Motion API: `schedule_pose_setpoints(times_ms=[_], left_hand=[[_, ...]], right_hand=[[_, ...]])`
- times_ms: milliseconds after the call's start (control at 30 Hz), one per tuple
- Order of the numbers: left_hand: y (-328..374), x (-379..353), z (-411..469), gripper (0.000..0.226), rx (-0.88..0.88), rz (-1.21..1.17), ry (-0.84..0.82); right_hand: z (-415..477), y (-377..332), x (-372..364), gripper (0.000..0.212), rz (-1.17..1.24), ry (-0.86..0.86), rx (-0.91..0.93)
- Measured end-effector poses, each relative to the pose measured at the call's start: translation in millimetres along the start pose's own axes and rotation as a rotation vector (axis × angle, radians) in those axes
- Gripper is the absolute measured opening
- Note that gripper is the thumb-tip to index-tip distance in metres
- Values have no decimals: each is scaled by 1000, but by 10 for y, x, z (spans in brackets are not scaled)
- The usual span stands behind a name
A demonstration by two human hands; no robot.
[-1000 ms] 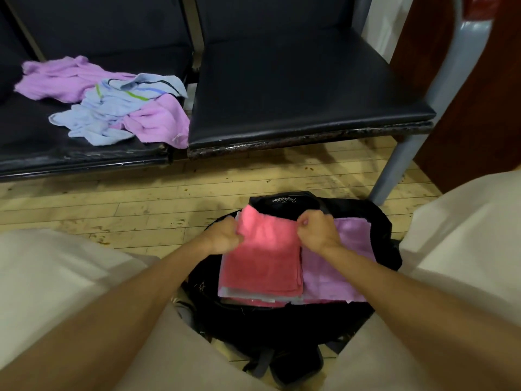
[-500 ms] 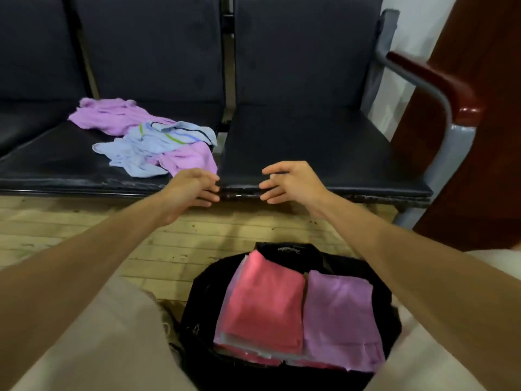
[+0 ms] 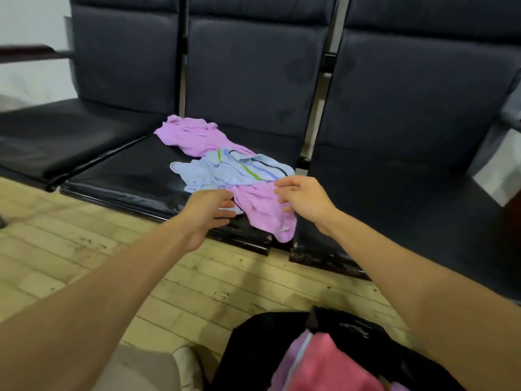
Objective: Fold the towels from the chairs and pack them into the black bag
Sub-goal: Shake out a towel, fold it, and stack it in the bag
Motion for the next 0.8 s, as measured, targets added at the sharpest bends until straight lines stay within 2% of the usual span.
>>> schedule_pose_setpoints(times_ms=[100, 200, 300, 400, 533, 600, 800], left_hand=[[-55, 164, 35, 18, 8, 4, 122], [-41, 258, 45, 8, 9, -32, 200], [-35, 354, 51, 12, 17, -34, 289], [-61, 455, 51, 14, 56, -71, 369], [-37, 512, 19, 18, 92, -94, 425], [-11, 536, 16, 18, 81, -90, 431], [14, 532, -19, 15, 90, -104, 431]], right_hand=[[316, -72, -261, 32, -133, 22, 53], [569, -152, -533, 45, -391, 58, 135], [748, -218, -854, 51, -568, 28, 226], [838, -344, -1184, 51, -596, -27, 291], [927, -386, -1569, 64, -612, -152, 235], [961, -374, -1663, 52, -667, -144, 207], [888, -516, -1562, 23, -511, -28, 189]])
Point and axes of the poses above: each hand's wrist, its own z-axis towards the middle knuckle, its own x-axis out of the back of the hand, y = z × x, the point moved 6 cm from there along z, towards the middle knuckle, and after that the axes turned 15 degrees about -x, right-handed, at the moved point
